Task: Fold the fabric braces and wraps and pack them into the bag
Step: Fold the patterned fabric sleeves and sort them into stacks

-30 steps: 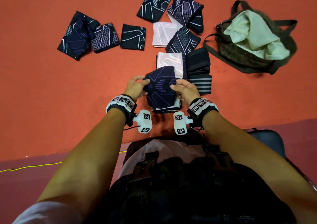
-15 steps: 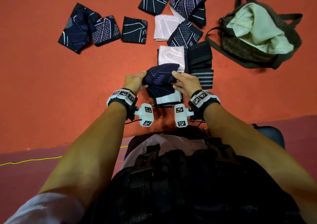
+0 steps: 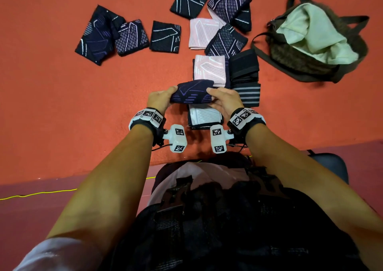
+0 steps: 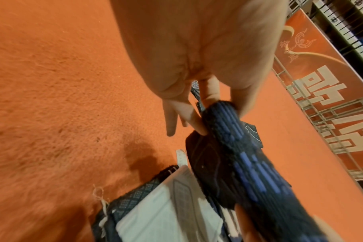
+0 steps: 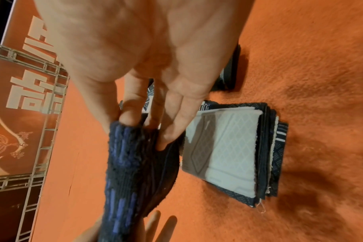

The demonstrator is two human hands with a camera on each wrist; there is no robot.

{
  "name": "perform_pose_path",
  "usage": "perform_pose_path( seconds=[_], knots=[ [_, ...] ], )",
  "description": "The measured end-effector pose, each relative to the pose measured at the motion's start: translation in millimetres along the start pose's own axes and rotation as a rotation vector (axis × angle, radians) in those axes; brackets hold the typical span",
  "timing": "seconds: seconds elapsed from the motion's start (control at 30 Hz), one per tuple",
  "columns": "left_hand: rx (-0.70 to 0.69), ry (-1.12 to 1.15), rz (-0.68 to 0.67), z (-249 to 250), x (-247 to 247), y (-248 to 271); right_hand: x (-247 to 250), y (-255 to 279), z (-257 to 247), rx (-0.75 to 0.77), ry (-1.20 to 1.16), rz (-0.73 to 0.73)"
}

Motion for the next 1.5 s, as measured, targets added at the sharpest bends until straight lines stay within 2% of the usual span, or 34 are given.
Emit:
perform_pose_path(
  seconds=[0.13,0.33,0.43,0.6,0.87,1.2,1.33,1.5],
  knots=[
    [-0.019,0.12,-0.092,11,-8,21,4,-2,1,0.015,0.003,0.016],
    [0.008,0.2,-0.131,6,-19,24,11,-4,-3,0.053,-0.021,0.072],
    [0.013,0.152,-0.207,4,-27,28,12,-4,-3,0.025,-0.014,0.044],
    [-0.037,0.017,-0.355,-3,-43,31,24,-10,3,-0.009,0.139,0.015],
    [-0.025,0.074,-0.299,-12,-62,26,34,-25,5,0.055,0.391,0.047],
    [-0.011,0.079,-0.214,-31,-84,1,53,-60,33,0.007,0.58,0.124],
    [-0.002,0.014,-0.164,-36,-87,-5,50,-57,26,0.026,0.763,0.155],
    [-0.054,-0.091,-0.153,-32,-83,-12,49,-62,23,-0.001,0.862,0.092]
  ],
)
Point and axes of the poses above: each hand's wrist, its own y-axis away from the middle knuckle, its own x-axis out of the back of the hand, z = x × y, the point moved 4 cm from there along -y, towards the middle knuckle, and after that the axes turned 14 degrees about -y, right-handed, at the moved point
